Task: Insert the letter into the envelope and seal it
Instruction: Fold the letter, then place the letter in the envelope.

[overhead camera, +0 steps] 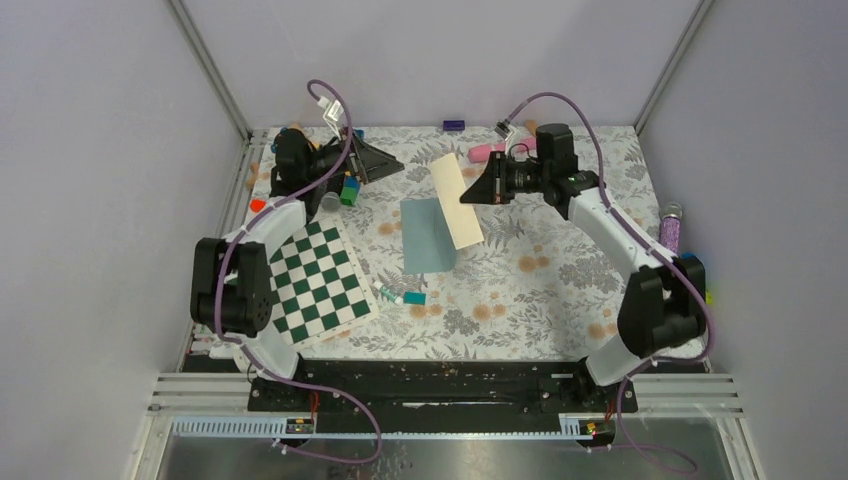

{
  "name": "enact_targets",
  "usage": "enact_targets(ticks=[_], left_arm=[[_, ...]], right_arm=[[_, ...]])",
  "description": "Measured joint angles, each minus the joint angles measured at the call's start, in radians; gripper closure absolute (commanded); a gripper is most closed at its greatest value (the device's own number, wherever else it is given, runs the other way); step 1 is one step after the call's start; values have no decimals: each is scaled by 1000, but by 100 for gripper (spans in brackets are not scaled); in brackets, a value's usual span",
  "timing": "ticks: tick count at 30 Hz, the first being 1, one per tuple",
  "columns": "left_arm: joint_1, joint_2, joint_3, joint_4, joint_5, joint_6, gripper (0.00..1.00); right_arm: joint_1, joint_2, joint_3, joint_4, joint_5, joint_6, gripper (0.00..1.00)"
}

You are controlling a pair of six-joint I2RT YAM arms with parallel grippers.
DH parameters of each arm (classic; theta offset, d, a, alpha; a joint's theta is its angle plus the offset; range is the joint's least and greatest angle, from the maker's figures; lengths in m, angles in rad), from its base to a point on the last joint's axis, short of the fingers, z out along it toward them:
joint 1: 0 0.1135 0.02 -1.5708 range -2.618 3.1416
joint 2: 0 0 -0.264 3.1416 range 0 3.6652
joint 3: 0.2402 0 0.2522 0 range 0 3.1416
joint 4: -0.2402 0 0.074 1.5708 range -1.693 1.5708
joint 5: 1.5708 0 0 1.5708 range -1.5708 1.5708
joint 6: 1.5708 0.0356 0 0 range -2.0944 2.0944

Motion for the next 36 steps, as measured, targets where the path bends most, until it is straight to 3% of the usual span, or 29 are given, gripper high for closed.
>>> enact_targets(ticks=[4,10,20,36], left_arm=[[11,-47,2,-304,-130,257,1],[-13,39,-1,-603,-331,412,1],[-62,138,-29,-747,-518,420,1],[-101,180,-28,-844,-642,440,1]], right_arm=[[2,141,24,20,34,46,100],[12,358,121,-77,98,42,100],[23,465,242,-254,193,-42,100],[23,537,243,-381,337,-126,100]])
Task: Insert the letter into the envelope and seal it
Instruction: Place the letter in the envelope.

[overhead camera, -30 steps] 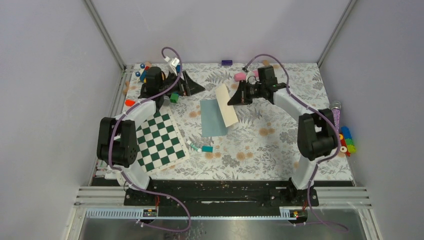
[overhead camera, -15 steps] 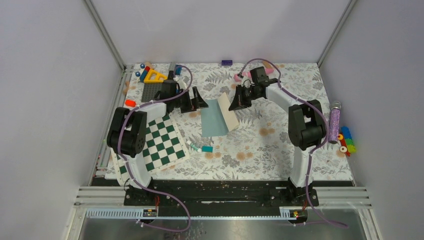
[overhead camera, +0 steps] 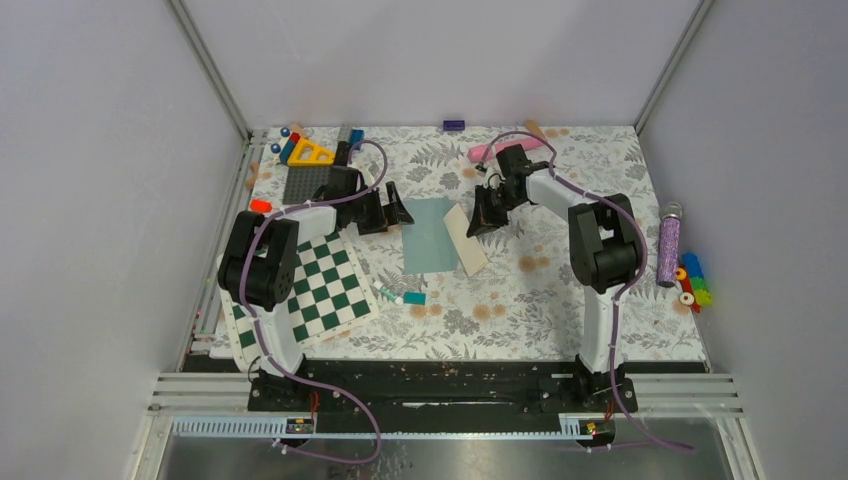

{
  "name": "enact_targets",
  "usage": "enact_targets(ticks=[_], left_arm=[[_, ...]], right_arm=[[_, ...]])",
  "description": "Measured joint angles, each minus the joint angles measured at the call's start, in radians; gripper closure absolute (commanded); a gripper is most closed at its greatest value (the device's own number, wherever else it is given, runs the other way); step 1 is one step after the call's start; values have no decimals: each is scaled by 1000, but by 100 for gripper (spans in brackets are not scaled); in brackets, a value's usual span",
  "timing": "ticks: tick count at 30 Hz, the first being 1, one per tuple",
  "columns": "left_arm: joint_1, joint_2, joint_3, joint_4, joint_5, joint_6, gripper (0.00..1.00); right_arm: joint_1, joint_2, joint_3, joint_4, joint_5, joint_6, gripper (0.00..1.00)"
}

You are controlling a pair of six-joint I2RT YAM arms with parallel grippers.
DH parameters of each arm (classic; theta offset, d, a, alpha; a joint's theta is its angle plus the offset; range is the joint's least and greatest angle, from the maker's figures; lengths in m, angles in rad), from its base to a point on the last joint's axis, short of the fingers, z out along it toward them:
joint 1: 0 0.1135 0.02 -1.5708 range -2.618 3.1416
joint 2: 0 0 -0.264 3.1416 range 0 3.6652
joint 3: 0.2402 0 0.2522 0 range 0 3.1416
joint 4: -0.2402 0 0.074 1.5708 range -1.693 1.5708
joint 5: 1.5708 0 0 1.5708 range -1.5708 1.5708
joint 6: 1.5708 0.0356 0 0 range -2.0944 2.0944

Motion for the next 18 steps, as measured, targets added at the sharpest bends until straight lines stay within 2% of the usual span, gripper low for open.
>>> enact_targets(ticks=[10,18], left_arm=[[0,0,0,-1,-5,5,1],[0,14,9,3,8,3,1]], right_arm=[[0,23,4,-43,57,-12,100],[0,93,69,-69,58,-4,100]])
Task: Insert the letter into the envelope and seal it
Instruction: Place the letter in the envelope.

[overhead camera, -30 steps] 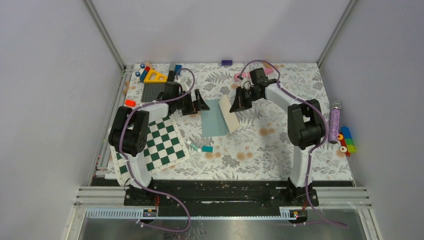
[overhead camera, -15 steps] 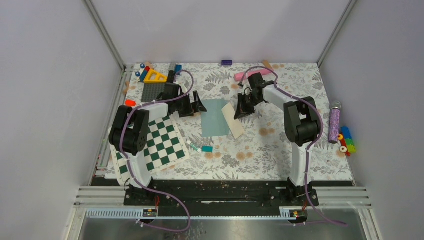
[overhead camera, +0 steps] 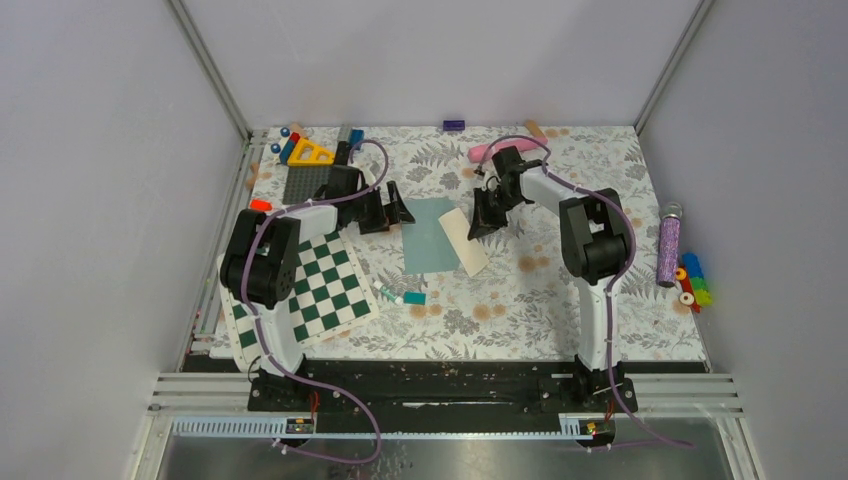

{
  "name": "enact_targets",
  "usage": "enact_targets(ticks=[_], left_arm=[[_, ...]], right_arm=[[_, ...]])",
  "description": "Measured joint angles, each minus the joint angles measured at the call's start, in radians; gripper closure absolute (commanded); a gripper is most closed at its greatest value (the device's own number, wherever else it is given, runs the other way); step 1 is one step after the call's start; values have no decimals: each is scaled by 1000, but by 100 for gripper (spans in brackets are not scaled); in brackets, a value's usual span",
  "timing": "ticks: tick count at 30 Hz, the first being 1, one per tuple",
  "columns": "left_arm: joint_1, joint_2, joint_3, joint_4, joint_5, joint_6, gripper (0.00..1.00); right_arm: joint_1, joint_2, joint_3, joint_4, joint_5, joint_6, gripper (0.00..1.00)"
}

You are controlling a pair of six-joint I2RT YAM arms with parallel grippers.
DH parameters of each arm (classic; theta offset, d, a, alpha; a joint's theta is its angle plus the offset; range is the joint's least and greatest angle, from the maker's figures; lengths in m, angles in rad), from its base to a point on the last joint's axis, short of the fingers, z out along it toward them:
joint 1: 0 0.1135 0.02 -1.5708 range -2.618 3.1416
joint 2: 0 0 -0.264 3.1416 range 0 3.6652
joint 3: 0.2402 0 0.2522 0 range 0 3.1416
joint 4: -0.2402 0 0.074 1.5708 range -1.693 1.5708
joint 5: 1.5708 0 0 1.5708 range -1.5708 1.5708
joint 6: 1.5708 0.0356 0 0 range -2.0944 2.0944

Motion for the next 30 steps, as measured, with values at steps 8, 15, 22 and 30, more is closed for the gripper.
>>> enact_targets(ticks=[8,15,22,30], left_arm=[[-19,39,41,13,20,-6,1],[-42,54,55,25,34,-7,1],[-44,58,60,24,36,-10,1],[-48,62,67,22,36,-10,1]], right_arm=[[1,26,77,-6,0,24,100],[13,71,159,-25,0,26,100],[35,109,180,-58,6,15,100],[41,135,279,-123,70,-45,100]])
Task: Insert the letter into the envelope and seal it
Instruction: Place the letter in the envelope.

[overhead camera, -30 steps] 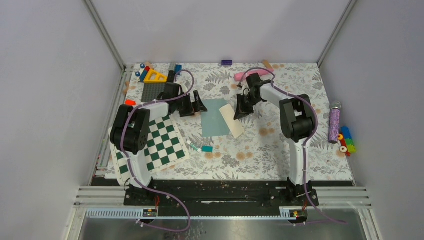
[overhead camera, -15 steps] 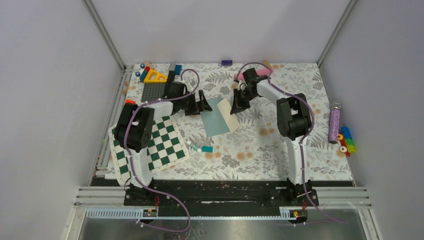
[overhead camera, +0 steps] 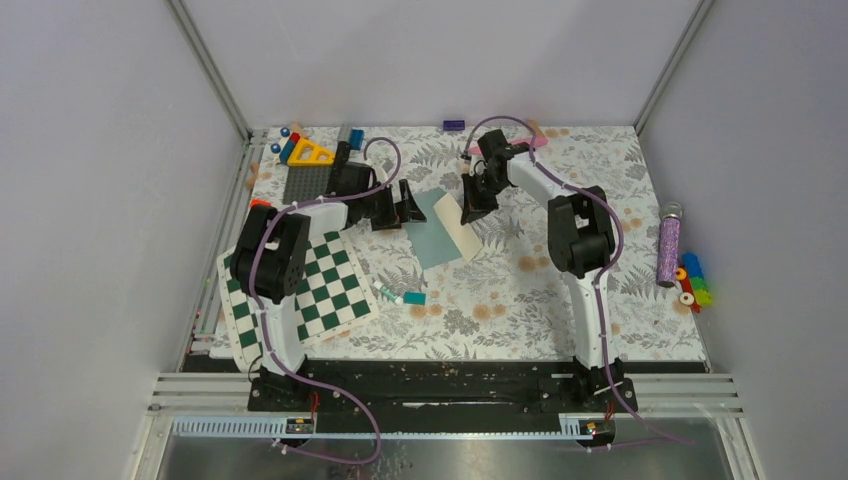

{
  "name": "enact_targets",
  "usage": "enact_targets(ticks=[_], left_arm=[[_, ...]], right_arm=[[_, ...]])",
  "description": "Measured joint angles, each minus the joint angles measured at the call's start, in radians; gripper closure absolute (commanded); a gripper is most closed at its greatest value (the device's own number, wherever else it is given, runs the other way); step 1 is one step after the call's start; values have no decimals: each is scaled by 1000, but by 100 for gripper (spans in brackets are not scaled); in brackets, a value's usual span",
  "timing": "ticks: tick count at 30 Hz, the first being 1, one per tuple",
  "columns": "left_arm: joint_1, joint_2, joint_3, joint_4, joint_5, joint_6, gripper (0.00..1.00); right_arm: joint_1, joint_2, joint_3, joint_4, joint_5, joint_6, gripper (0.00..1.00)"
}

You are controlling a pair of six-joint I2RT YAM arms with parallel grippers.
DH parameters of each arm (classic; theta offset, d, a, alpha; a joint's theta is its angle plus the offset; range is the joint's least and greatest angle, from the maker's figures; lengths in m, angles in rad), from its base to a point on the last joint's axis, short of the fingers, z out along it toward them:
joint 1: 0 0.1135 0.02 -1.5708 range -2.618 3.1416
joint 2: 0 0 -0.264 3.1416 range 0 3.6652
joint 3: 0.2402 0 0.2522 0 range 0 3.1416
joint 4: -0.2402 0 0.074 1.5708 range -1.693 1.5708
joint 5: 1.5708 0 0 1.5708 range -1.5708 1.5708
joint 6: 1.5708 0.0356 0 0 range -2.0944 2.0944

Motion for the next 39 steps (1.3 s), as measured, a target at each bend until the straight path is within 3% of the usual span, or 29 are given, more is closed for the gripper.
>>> enact_targets(ticks=[10,23,32,39], left_arm=[[-7,19,26,-3,2,0,1],[-7,45,35,55,66,-38,1],[-7,45,-43,313,249,-166,1],[2,42,-43,225,205,-103,1]], right_arm=[[16,45,137,-60,70,-63,100],[19,100,168,-126,107,-85,100],[19,100,172,-130,106,-86,100],[19,101,192,-145,107,-92,100]])
